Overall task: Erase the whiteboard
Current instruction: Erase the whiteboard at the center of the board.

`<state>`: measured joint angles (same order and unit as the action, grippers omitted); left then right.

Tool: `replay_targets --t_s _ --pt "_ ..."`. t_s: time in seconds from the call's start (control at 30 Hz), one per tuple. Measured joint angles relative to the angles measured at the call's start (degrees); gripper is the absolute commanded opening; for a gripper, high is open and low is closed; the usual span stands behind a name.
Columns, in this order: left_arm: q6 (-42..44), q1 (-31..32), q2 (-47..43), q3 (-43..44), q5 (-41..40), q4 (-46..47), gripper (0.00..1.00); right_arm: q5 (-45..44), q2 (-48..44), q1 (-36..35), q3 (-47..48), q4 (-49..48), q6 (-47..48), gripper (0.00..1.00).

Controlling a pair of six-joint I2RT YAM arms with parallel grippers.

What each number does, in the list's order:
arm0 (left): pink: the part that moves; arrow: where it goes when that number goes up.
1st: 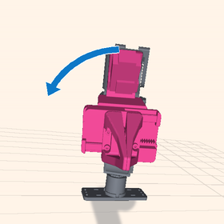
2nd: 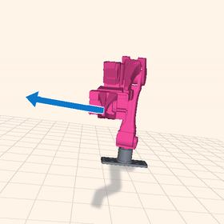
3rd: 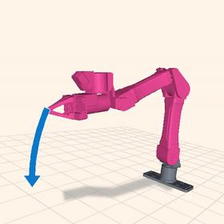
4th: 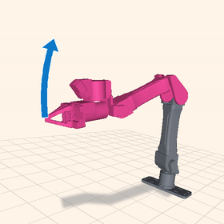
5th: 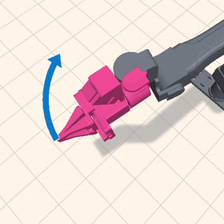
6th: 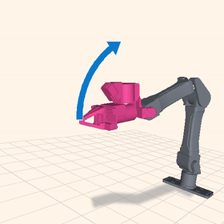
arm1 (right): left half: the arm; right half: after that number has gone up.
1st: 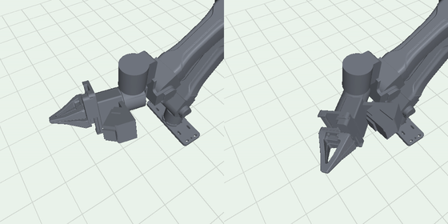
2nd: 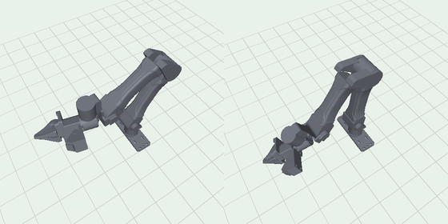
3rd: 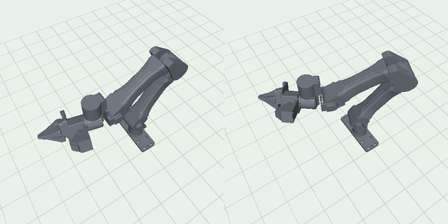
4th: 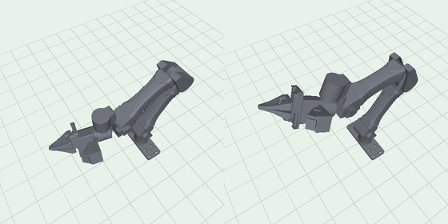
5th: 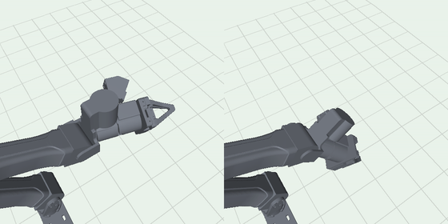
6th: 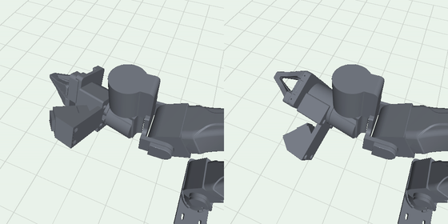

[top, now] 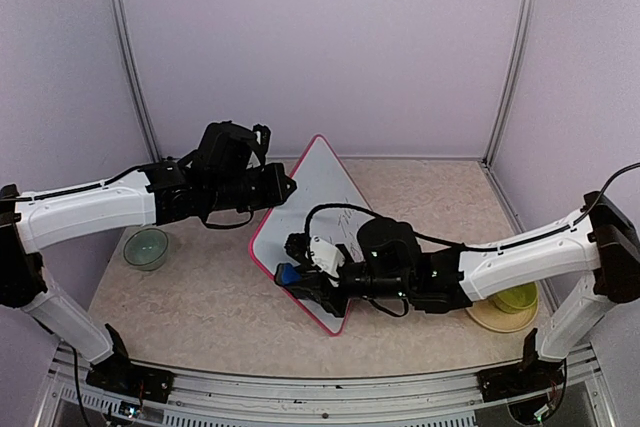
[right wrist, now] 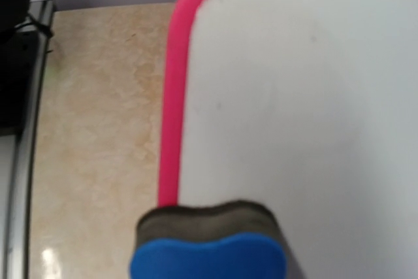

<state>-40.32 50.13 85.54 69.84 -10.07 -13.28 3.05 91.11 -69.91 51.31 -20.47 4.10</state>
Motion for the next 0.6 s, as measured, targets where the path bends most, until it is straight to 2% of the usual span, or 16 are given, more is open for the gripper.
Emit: replay_targets --t_s 0.23,0.6 --pt "0.5 0.0 -0.1 -0.2 0.0 0.2 0.0 5.7 0.0 3.0 -1.6 1.1 -0.7 0.0" --pt "0.9 0.0 -0.8 -1.1 0.0 0.9 0.0 8.7 0.2 4.6 -3.7 2.1 -2.3 0.0"
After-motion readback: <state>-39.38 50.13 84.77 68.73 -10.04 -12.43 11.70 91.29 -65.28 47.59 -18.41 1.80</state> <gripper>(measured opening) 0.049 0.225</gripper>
